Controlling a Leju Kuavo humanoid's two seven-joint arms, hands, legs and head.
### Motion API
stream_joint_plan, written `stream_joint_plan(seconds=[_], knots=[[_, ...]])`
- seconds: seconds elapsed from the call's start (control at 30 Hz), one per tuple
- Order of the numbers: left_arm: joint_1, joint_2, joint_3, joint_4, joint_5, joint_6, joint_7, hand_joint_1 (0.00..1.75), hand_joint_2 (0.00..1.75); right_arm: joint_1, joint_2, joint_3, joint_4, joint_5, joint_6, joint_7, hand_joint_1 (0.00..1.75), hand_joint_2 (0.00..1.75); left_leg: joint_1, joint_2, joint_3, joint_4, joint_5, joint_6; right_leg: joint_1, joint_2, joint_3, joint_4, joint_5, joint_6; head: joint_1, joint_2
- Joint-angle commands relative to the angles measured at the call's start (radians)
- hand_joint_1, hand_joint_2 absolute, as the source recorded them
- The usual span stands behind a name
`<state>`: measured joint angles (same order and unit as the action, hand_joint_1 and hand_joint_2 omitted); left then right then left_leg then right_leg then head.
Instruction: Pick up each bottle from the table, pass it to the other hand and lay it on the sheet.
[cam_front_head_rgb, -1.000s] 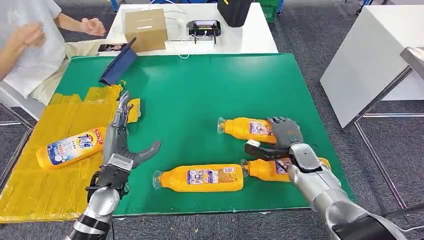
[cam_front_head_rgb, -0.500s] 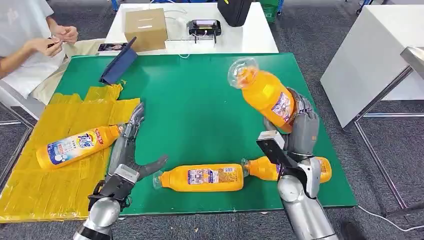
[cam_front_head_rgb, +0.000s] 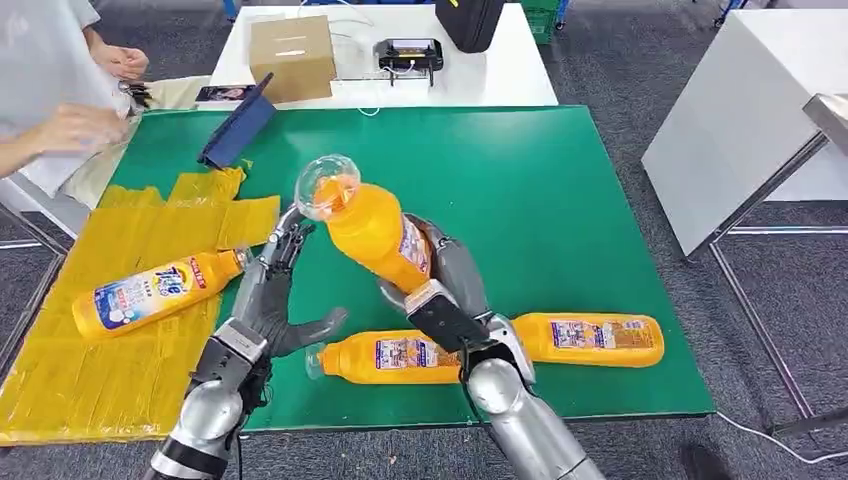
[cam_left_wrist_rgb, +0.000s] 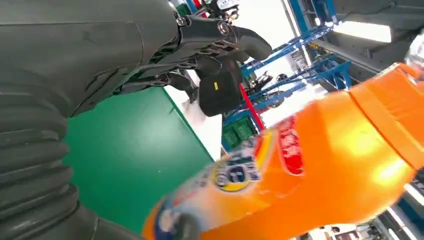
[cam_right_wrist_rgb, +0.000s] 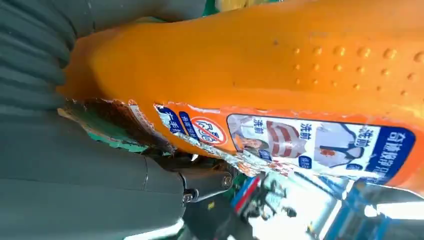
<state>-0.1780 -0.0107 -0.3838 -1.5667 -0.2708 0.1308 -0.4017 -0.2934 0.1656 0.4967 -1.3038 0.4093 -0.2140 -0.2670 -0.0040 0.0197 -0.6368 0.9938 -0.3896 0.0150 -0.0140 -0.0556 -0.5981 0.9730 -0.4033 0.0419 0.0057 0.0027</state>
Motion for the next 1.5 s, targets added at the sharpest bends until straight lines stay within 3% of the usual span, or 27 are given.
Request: stream_joint_plan(seconds=[0.03, 0.37, 0.43, 0.6, 0.63, 0.67, 0.73, 0.77, 0.8, 0.83, 0.97, 1.3, 1.4, 1.47, 1.5], knots=[[-0.067, 0.021, -0.068, 0.05, 0.045, -0.042, -0.01, 0.0, 1.75, -0.111, 0.052, 0.245, 0.253, 0.134, -0.026, -0.012, 1.75, 1.75, 0.001, 0.002, 0.005, 0.0, -0.002, -0.001, 0.0, 0.007, 0.004, -0.001, -0.001, -0.002, 0.0, 0.0], [-0.084, 0.013, -0.084, 0.069, 0.058, -0.054, -0.015, 0.0, 1.75, -0.122, 0.052, 0.328, 0.28, 0.222, -0.061, 0.0, 1.75, 1.75, 0.003, 0.0, 0.009, 0.002, -0.005, -0.002, 0.001, 0.009, 0.009, -0.001, -0.004, -0.003, 0.0, 0.0], [-0.093, 0.007, -0.093, 0.083, 0.07, -0.062, -0.02, 0.0, 1.75, -0.121, 0.047, 0.352, 0.283, 0.254, -0.085, 0.012, 1.75, 1.75, 0.001, -0.003, 0.005, 0.0, -0.002, -0.001, 0.001, 0.003, 0.006, -0.001, -0.002, -0.002, 0.0, 0.0], [-0.096, 0.006, -0.098, 0.083, 0.081, -0.07, -0.022, 0.0, 1.75, -0.118, 0.04, 0.356, 0.286, 0.266, -0.1, 0.016, 1.75, 1.75, 0.002, -0.003, 0.005, 0.0, -0.002, -0.001, 0.001, 0.003, 0.006, -0.002, -0.002, -0.002, 0.0, 0.0], [-0.098, 0.006, -0.098, 0.084, 0.081, -0.07, -0.022, 0.65, 1.75, -0.116, 0.039, 0.356, 0.285, 0.269, -0.105, 0.016, 1.75, 1.75, 0.002, -0.003, 0.006, 0.0, -0.002, -0.002, 0.001, 0.003, 0.006, -0.001, -0.003, -0.002, 0.0, 0.0], [-0.1, 0.005, -0.096, 0.086, 0.082, -0.069, -0.022, 1.75, 1.75, -0.114, 0.038, 0.355, 0.281, 0.267, -0.107, 0.016, 1.75, 1.75, 0.002, -0.003, 0.006, 0.0, -0.002, -0.001, 0.001, 0.002, 0.006, -0.001, -0.003, -0.002, 0.0, 0.0], [-0.102, 0.0, -0.085, 0.09, 0.081, -0.049, -0.023, 1.75, 1.75, -0.102, 0.03, 0.347, 0.259, 0.269, -0.129, 0.015, 1.75, 1.75, 0.003, -0.004, 0.009, 0.001, -0.004, -0.002, 0.001, 0.004, 0.01, -0.001, -0.005, -0.003, 0.0, 0.0], [-0.106, 0.002, -0.078, 0.089, 0.071, -0.031, -0.026, 1.75, 1.75, -0.091, 0.021, 0.337, 0.235, 0.265, -0.138, 0.018, 1.43, 1.75, 0.003, -0.005, 0.01, 0.001, -0.005, -0.003, 0.002, 0.005, 0.011, -0.001, -0.005, -0.003, 0.0, 0.0], [-0.108, 0.004, -0.072, 0.088, 0.059, -0.013, -0.024, 1.75, 1.75, -0.077, 0.018, 0.321, 0.214, 0.257, -0.154, 0.021, 0.63, 1.75, 0.002, -0.004, 0.004, 0.0, -0.001, -0.001, 0.001, 0.001, 0.004, -0.001, -0.002, -0.002, 0.0, 0.0], [-0.109, 0.007, -0.065, 0.086, 0.052, -0.001, -0.02, 1.75, 1.75, -0.068, 0.014, 0.313, 0.198, 0.255, -0.168, 0.017, 0.0, 1.75, 0.002, -0.004, 0.007, 0.0, -0.003, -0.002, 0.001, 0.003, 0.007, -0.001, -0.003, -0.002, 0.0, 0.0], [-0.128, 0.02, -0.031, 0.098, -0.044, 0.086, -0.005, 1.75, 1.75, -0.037, -0.011, 0.278, 0.11, 0.254, -0.193, 0.019, 0.0, 1.75, 0.001, -0.004, 0.003, 0.0, -0.001, -0.001, 0.001, 0.001, 0.003, -0.001, -0.002, -0.001, 0.0, 0.0], [-0.134, 0.017, -0.017, 0.108, -0.068, 0.115, 0.006, 1.75, 1.75, -0.025, -0.015, 0.258, 0.076, 0.257, -0.215, 0.023, 0.0, 1.75, 0.001, -0.002, 0.002, 0.0, -0.001, -0.001, 0.0, 0.002, 0.001, -0.001, -0.001, -0.001, 0.0, 0.0], [-0.154, 0.016, 0.015, 0.119, -0.259, 0.287, 0.026, 1.75, 1.75, 0.038, -0.025, 0.193, -0.032, 0.259, -0.315, -0.011, 0.0, 1.75, 0.001, -0.003, 0.004, 0.0, -0.002, -0.001, 0.001, 0.003, 0.003, 0.0, -0.002, -0.002, 0.0, 0.0], [-0.201, 0.02, 0.027, 0.16, -0.459, 0.407, 0.1, 1.75, 1.75, 0.077, -0.043, 0.175, -0.098, 0.343, -0.386, -0.007, 0.0, 1.75, 0.001, -0.005, 0.002, 0.0, -0.001, -0.001, 0.0, 0.0, 0.002, 0.0, -0.002, -0.001, 0.0, 0.0], [-0.231, 0.024, 0.05, 0.204, -0.694, 0.496, 0.196, 1.75, 1.75, 0.092, -0.054, 0.168, -0.122, 0.406, -0.396, 0.03, 0.0, 1.75, 0.002, -0.005, 0.004, 0.001, -0.002, -0.001, 0.001, 0.001, 0.004, 0.0, -0.003, -0.002, -0.001, 0.0]])
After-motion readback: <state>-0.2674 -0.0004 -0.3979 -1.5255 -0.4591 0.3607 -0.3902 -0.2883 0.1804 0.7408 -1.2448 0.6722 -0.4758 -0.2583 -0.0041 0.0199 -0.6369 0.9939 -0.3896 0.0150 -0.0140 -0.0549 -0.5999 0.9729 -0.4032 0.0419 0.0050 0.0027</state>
